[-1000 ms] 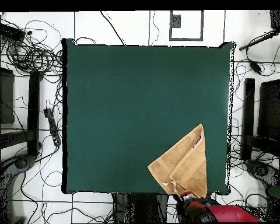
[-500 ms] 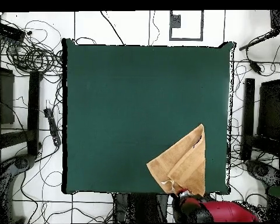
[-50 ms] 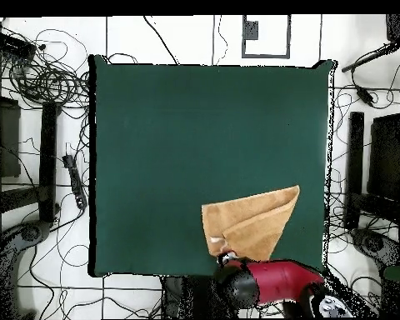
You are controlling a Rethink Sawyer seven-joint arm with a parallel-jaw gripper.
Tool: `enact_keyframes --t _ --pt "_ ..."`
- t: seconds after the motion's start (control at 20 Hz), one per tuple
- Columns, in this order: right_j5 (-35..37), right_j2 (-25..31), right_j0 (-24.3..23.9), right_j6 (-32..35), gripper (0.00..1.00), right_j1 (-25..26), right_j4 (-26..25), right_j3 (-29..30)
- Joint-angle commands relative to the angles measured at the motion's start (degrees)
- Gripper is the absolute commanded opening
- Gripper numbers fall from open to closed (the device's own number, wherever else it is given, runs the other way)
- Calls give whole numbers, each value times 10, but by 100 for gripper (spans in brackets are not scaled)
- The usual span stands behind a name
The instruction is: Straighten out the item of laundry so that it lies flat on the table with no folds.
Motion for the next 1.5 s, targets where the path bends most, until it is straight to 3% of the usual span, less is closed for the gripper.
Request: enact_keyframes --t 0.05,0.3,0.7,1.15,1.5 --pt "-1 23 98 284 0 30 149 -69" --pt "22 12 163 333 0 45 229 -107" --pt "6 2 209 406 0 55 312 -120" --pt "-40 -6 245 471 0 74 363 -126" --pt "-50 -38 323 543 0 111 416 -174"
